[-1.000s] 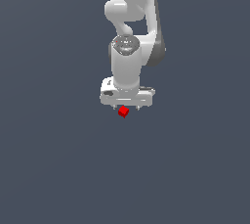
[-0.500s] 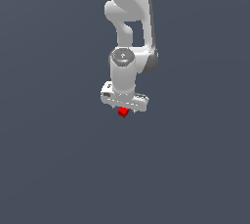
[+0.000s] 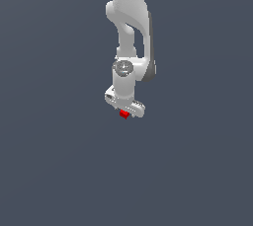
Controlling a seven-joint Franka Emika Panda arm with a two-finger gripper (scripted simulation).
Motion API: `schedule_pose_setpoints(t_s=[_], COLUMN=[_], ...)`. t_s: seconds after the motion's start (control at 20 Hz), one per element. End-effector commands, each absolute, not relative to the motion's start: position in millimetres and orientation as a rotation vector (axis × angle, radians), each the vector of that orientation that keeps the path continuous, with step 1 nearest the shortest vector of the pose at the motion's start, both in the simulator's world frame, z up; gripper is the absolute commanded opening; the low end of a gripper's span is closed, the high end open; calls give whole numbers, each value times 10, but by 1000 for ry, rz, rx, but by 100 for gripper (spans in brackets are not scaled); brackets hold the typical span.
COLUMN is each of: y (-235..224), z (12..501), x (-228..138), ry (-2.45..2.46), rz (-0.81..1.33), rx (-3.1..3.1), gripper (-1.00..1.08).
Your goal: Pick up the red cube and move it to a goal position.
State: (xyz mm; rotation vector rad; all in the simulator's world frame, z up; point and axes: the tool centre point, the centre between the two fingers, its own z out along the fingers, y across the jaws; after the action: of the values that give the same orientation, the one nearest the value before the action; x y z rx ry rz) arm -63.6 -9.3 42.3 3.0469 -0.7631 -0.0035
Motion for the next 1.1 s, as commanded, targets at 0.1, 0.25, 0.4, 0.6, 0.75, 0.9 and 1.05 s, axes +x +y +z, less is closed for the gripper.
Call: schedule_pose_setpoints(t_s=[0.1, 0.25, 0.4, 0.6, 0.75, 0.9, 1.05], y=[-92, -89, -85, -81, -81, -81, -81], z=[258, 203, 189, 200, 200, 200, 200], x=[-712, -736, -738, -729, -729, -729, -729], ry=[-857, -887, -894, -886, -886, -886, -886], rz=[0, 1, 1, 0, 0, 0, 0], rx=[3021, 3012, 3011, 3014, 3014, 3014, 3014], gripper=[100, 100, 100, -100, -100, -100, -100])
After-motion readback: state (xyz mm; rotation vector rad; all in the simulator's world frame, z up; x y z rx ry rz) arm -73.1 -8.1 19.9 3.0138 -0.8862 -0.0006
